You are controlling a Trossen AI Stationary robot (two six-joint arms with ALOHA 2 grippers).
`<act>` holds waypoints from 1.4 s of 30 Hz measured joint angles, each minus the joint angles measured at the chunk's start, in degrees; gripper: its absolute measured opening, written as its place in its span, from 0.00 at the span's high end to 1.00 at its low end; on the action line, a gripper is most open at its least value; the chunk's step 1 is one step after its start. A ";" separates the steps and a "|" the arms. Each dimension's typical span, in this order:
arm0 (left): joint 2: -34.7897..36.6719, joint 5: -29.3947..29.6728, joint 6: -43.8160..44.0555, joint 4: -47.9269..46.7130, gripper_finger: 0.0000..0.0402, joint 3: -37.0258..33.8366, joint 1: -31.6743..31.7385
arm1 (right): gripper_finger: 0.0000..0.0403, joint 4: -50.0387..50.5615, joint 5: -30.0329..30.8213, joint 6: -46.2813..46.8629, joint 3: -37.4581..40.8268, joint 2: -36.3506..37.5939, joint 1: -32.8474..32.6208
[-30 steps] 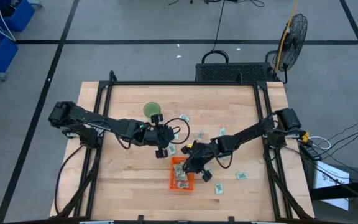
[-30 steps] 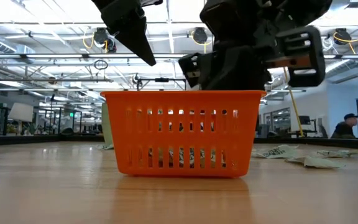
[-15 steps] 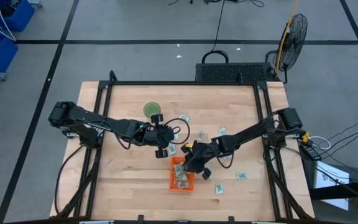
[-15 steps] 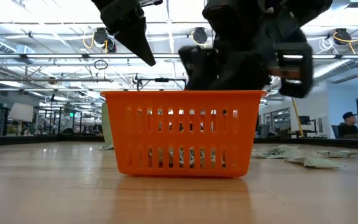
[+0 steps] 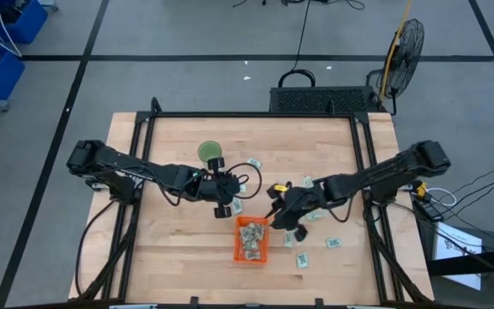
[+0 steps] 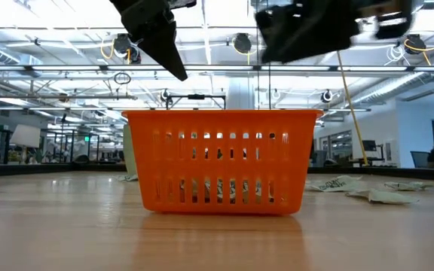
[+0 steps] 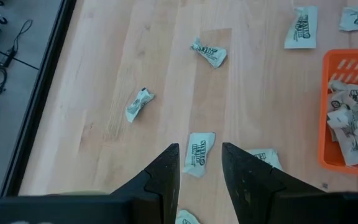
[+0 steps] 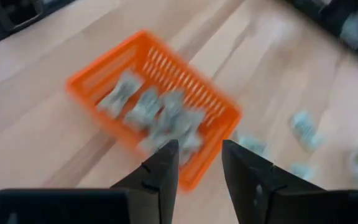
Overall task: Pick and place Stevia / Truvia into bins
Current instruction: Put the stevia packet into the orange basket
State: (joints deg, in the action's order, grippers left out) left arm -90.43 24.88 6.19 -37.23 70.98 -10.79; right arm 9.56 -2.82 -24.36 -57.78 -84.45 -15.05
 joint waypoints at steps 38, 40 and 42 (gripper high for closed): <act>0.00 -0.61 0.09 0.63 0.68 0.00 0.00 | 0.72 17.82 2.82 31.00 25.78 8.08 -1.44; 0.00 -0.60 0.09 0.63 0.68 0.00 0.00 | 0.74 16.59 2.71 30.44 26.33 8.03 -1.44; 0.00 -0.59 0.11 0.63 0.68 0.00 0.00 | 0.78 15.42 2.67 29.43 26.39 8.09 -1.44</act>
State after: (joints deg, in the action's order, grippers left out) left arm -90.43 24.29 6.30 -36.60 70.98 -10.79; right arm 24.98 -0.15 5.07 -31.39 -76.36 -16.49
